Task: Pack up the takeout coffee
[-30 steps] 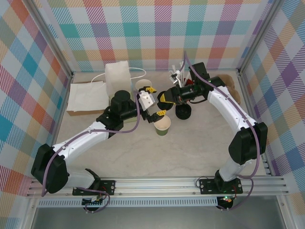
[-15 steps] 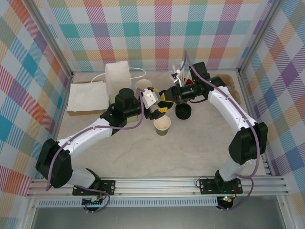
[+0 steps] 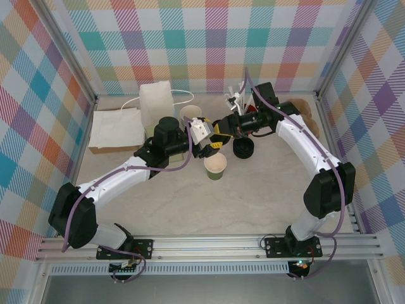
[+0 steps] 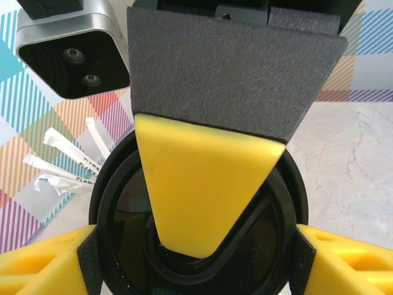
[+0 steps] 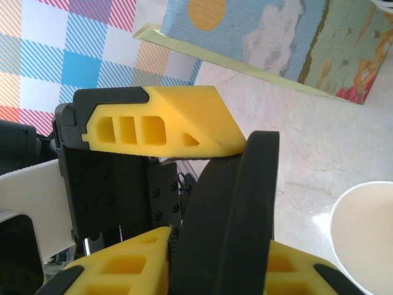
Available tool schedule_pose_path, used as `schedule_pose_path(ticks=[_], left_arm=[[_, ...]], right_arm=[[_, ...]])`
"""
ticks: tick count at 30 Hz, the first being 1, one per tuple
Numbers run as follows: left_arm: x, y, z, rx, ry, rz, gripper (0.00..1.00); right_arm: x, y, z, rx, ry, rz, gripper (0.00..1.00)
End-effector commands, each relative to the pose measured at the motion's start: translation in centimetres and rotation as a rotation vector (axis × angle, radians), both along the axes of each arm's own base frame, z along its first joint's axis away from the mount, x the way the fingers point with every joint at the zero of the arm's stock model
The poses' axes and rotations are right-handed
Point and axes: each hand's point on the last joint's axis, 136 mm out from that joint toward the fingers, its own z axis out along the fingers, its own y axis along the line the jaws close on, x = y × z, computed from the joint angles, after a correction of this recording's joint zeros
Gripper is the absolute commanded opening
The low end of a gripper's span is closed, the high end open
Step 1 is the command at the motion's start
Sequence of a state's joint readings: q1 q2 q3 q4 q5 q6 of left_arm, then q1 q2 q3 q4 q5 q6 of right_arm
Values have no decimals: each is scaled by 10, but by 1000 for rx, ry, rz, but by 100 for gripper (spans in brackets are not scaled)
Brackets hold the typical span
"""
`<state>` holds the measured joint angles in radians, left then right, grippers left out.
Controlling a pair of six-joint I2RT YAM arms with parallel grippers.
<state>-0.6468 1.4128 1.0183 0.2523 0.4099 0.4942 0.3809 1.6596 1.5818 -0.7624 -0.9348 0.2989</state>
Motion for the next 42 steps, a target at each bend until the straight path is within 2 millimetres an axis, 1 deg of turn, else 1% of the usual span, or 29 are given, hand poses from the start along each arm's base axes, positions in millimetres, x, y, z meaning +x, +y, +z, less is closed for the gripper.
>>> schedule_pose_path(ticks=[1, 7, 11, 14, 16, 18, 22, 24, 31, 35, 42], left_arm=[[5, -1, 12, 6, -39, 12, 73], [-1, 5, -1, 56, -4, 16, 72], [-6, 12, -14, 99, 36, 24, 71], [-11, 17, -22, 136, 70, 29, 71], [-15, 20, -28, 169, 93, 30, 70], [-19, 23, -34, 211, 117, 31, 69], [-27, 27, -48, 267, 163, 28, 69], [-28, 26, -53, 285, 177, 24, 69], [-23, 17, -79, 357, 216, 2, 68], [-20, 13, -89, 377, 230, -7, 68], [-21, 8, -104, 410, 262, -39, 68]], right_arm=[[-12, 6, 7, 15, 20, 39, 31], [-8, 1, 11, -5, -13, 0, 48], [-1, -9, 11, -19, -32, -55, 59], [6, -21, 10, -51, -57, -120, 67], [15, -35, 5, -95, -67, -192, 71], [25, -55, -4, -153, -58, -287, 72], [39, -95, -36, -301, -27, -459, 73], [39, -104, -48, -345, -14, -485, 73], [36, -103, -79, -368, 57, -468, 72], [34, -102, -86, -372, 75, -454, 72], [33, -102, -97, -385, 101, -440, 71]])
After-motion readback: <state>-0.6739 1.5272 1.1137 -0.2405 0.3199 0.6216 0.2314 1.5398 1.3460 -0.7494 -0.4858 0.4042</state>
